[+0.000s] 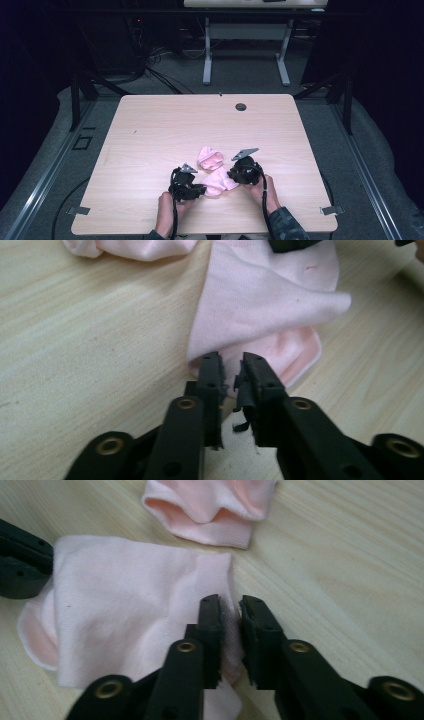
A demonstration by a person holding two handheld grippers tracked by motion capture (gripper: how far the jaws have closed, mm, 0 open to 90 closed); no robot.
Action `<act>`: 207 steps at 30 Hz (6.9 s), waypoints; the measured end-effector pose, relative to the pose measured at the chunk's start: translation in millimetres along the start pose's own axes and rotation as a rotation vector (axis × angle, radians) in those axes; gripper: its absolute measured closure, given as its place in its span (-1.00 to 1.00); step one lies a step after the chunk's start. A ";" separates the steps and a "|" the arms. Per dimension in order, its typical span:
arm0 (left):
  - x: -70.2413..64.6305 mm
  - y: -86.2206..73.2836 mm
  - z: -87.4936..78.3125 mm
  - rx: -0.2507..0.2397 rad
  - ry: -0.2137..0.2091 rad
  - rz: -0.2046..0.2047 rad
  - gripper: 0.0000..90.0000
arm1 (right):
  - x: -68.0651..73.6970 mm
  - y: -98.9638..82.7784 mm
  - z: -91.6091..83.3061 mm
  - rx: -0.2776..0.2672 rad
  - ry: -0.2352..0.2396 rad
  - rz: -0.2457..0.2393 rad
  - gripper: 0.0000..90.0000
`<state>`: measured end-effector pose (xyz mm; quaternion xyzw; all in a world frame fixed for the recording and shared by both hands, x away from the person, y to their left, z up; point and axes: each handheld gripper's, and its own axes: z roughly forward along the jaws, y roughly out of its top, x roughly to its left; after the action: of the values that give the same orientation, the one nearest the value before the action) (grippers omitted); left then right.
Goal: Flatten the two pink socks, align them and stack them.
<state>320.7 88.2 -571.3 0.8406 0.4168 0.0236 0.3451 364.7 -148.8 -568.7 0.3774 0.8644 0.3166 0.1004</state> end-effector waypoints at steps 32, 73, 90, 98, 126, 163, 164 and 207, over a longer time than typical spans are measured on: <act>-31.1 15.8 16.1 -0.018 0.080 0.240 0.88 | -4.6 -32.7 -31.4 -0.022 -0.038 0.180 0.86; -18.1 -31.6 -23.6 -0.007 0.146 0.134 0.88 | 35.2 -68.2 -48.3 -0.038 -0.014 0.114 0.84; -3.7 -27.2 -38.3 -0.072 0.184 0.096 -0.29 | 11.5 -72.6 -65.7 -0.135 0.015 0.174 -0.11; 9.2 -13.3 -43.8 -0.084 0.199 0.116 -0.66 | -26.9 -81.8 -67.0 -0.154 -0.093 0.174 -0.82; 27.9 57.1 -26.2 -0.067 0.186 0.226 -0.66 | -59.7 -93.4 -54.8 -0.131 -0.192 0.156 -0.91; -8.2 135.7 -19.1 -0.168 0.014 0.271 0.96 | -37.8 -66.2 -67.7 -0.223 0.002 0.118 -0.51; -10.3 136.8 -22.6 -0.177 0.009 0.273 0.96 | -34.6 -61.7 -68.4 -0.234 0.017 0.106 -0.48; 32.9 81.2 8.1 -0.265 0.015 -0.079 0.95 | -38.7 20.6 -23.5 0.022 -0.026 0.093 0.98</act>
<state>400.3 73.6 -536.9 0.7704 0.4453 0.0714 0.4506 394.0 -177.0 -540.0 0.4225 0.8479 0.3065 0.0924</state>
